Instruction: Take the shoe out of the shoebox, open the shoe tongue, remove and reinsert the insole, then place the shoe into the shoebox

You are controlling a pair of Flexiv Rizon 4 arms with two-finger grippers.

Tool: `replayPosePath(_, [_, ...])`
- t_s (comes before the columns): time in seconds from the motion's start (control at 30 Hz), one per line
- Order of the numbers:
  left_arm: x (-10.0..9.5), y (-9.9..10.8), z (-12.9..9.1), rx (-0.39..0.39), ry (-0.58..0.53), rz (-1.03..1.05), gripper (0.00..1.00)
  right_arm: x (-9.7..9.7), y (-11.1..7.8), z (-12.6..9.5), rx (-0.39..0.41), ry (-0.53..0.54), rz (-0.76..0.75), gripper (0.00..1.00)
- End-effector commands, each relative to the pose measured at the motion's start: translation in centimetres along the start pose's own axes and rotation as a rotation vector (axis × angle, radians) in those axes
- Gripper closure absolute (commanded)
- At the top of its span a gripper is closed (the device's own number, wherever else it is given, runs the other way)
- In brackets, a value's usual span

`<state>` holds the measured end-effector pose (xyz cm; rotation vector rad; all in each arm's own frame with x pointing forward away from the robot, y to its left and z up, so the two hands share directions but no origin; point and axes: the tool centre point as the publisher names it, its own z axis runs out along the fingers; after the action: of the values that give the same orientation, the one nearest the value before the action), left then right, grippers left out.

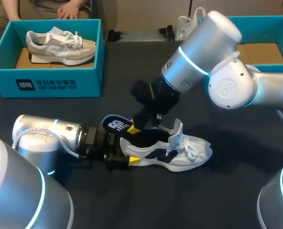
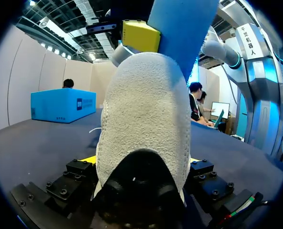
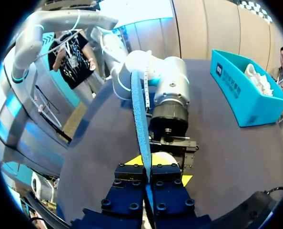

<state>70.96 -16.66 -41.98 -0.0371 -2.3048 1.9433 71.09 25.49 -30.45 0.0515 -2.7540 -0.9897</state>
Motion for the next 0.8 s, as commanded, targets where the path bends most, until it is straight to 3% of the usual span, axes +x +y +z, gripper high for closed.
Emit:
replayPosePath(0.03, [0.0,0.0,0.1,0.000,-0.001,0.000,1.00,0.3,-0.2,-0.1,-0.004,-0.007,0.000,1.00])
replayPosePath(0.27, [0.0,0.0,0.1,0.000,-0.001,0.000,1.00,0.3,-0.2,-0.1,-0.004,-0.007,0.000,1.00])
replayPosePath(0.37, [0.0,0.0,0.1,0.000,-0.001,0.000,1.00,-0.4,1.7,-0.2,-0.042,-0.006,0.007,1.00])
replayPosePath(0.53, [0.0,0.0,0.1,0.000,-0.001,0.000,1.00,-0.3,4.0,-2.3,-0.133,-0.029,0.000,1.00])
replayPosePath(0.63, [0.0,0.0,0.1,0.000,-0.001,0.000,1.00,0.0,5.3,-4.6,-0.353,0.021,0.025,1.00])
replayPosePath(0.8, [0.0,0.0,0.1,0.000,-0.001,0.000,1.00,0.0,5.3,-4.6,-0.353,0.021,0.025,1.00])
